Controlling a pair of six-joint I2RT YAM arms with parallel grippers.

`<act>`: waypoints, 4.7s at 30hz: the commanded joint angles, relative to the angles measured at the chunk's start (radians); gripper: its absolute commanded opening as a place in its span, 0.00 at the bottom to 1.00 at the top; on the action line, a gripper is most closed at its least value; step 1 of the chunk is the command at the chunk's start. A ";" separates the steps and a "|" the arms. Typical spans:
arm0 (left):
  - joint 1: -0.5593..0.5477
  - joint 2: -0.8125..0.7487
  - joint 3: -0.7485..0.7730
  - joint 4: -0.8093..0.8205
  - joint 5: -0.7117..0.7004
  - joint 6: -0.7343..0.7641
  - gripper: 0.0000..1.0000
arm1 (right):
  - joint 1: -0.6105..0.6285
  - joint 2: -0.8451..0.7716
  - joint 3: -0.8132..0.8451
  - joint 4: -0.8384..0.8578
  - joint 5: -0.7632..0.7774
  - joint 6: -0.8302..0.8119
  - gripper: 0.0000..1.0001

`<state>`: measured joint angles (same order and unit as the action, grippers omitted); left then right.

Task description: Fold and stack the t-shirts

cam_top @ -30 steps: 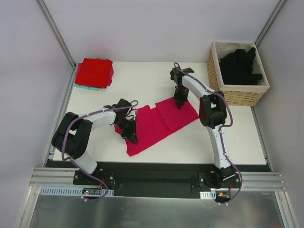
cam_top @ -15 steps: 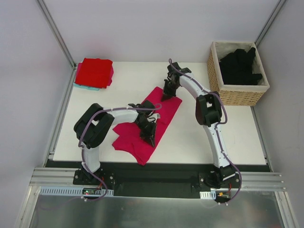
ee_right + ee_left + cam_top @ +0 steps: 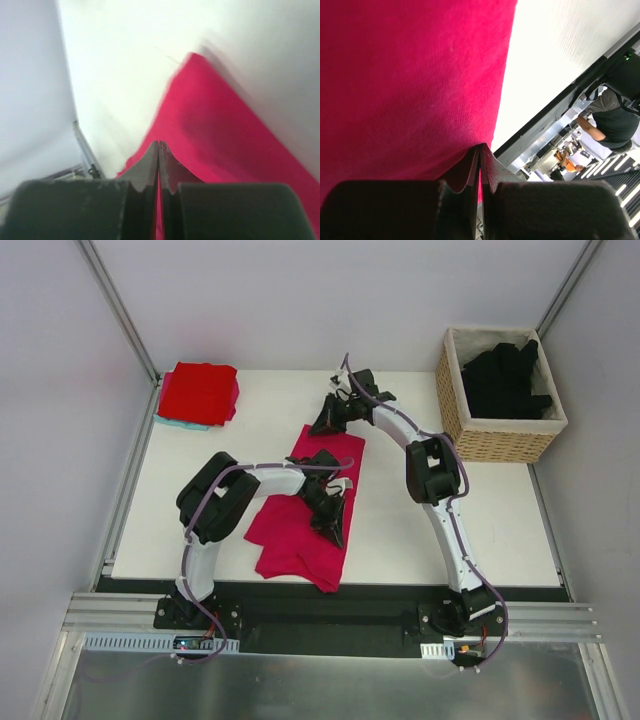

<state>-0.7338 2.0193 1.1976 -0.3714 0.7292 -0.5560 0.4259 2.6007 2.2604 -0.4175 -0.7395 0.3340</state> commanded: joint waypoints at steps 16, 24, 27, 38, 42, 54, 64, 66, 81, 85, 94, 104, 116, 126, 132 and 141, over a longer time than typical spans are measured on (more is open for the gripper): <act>-0.001 -0.002 0.166 -0.001 -0.034 0.036 0.00 | -0.026 -0.401 -0.378 0.163 -0.083 -0.012 0.01; 0.013 -0.125 0.290 -0.061 -0.020 0.051 0.05 | 0.050 -0.612 -0.524 -0.156 0.055 -0.250 0.01; 0.020 -0.185 0.322 -0.089 -0.036 0.065 0.33 | 0.089 -0.633 -0.575 -0.173 0.072 -0.253 0.01; 0.299 -0.586 0.073 -0.138 -0.246 0.070 0.44 | 0.217 -0.721 -0.735 -0.333 0.247 -0.224 0.01; 0.405 -0.734 -0.021 -0.139 -0.298 0.087 0.43 | 0.247 -0.790 -0.922 -0.306 0.275 -0.194 0.01; 0.433 -1.017 -0.242 -0.184 -0.286 0.093 0.47 | 0.393 -0.901 -1.139 -0.412 0.491 -0.059 0.01; 0.433 -1.090 -0.337 -0.236 -0.356 0.073 0.47 | 0.467 -0.906 -1.006 -0.520 0.500 -0.024 0.01; 0.433 -1.081 -0.339 -0.239 -0.363 0.073 0.47 | 0.481 -0.916 -0.989 -0.524 0.502 -0.016 0.01; 0.433 -1.025 -0.320 -0.227 -0.404 0.053 0.45 | 0.547 -1.024 -1.323 -0.046 0.733 -0.049 0.01; 0.433 -1.013 -0.311 -0.225 -0.393 0.051 0.44 | 0.550 -1.056 -1.371 0.065 0.795 -0.047 0.01; 0.433 -0.989 -0.300 -0.225 -0.387 0.045 0.39 | 0.614 -1.142 -1.226 -0.178 0.911 -0.053 0.01; 0.433 -0.958 -0.276 -0.225 -0.387 0.054 0.38 | 0.622 -1.006 -1.239 -0.041 0.784 -0.053 0.01; 0.435 -0.959 -0.273 -0.227 -0.393 0.064 0.40 | 0.622 -0.843 -1.173 -0.099 0.717 -0.072 0.01; 0.436 -0.962 -0.225 -0.265 -0.384 0.059 0.40 | 0.513 -0.670 -1.116 -0.127 0.704 -0.179 0.01; 0.438 -0.964 -0.213 -0.277 -0.381 0.053 0.40 | 0.397 -0.659 -1.067 -0.184 0.713 -0.254 0.01; 0.438 -0.958 -0.219 -0.278 -0.375 0.045 0.40 | 0.333 -0.669 -1.026 -0.256 0.720 -0.357 0.01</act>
<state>-0.2951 1.0607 0.9478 -0.6388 0.3351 -0.4953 0.7826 1.8847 1.2377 -0.6079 -0.1467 0.0654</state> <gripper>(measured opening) 0.396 0.012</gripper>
